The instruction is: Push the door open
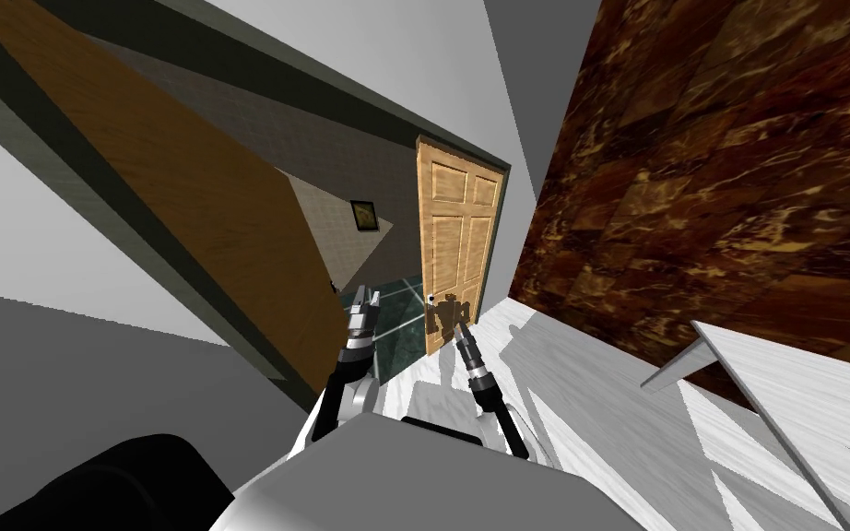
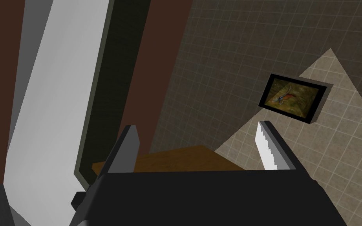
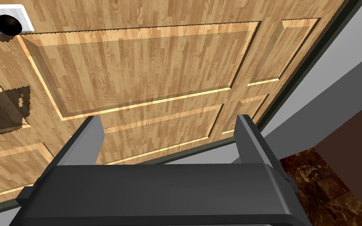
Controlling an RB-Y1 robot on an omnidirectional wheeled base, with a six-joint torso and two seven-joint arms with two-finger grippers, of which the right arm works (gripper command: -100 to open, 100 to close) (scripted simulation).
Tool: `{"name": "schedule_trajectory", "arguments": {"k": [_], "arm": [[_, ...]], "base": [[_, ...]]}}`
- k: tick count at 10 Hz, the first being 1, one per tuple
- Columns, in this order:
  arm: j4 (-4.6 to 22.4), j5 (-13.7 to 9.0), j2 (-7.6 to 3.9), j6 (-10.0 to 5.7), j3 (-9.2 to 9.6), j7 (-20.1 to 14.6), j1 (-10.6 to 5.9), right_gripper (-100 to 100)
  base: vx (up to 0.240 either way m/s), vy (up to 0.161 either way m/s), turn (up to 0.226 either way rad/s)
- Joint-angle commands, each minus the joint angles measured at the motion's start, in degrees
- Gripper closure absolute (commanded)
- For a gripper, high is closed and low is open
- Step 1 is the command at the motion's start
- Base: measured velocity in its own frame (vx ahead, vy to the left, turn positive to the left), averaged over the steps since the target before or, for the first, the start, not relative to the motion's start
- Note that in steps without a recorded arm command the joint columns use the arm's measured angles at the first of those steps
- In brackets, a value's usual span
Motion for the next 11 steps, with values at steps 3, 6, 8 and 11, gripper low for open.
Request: {"name": "schedule_trajectory", "arguments": {"k": [3, 6, 8, 11], "arm": [[4.63, -0.36, -0.20, -0.48, 2.38, -0.62, -1.79, -100], [9.68, -0.76, -0.53, -1.29, 4.89, -1.31, -3.55, -100], [14.52, -1.15, -0.84, -2.06, 7.30, -1.96, -5.23, -100], [18.98, -1.50, -1.09, -2.77, 9.52, -2.57, -6.78, -100]], "base": [[0.098, -0.003, -0.008], [0.130, -0.007, -0.011], [0.172, 0.004, -0.016], [0.140, 0.008, -0.009]]}}
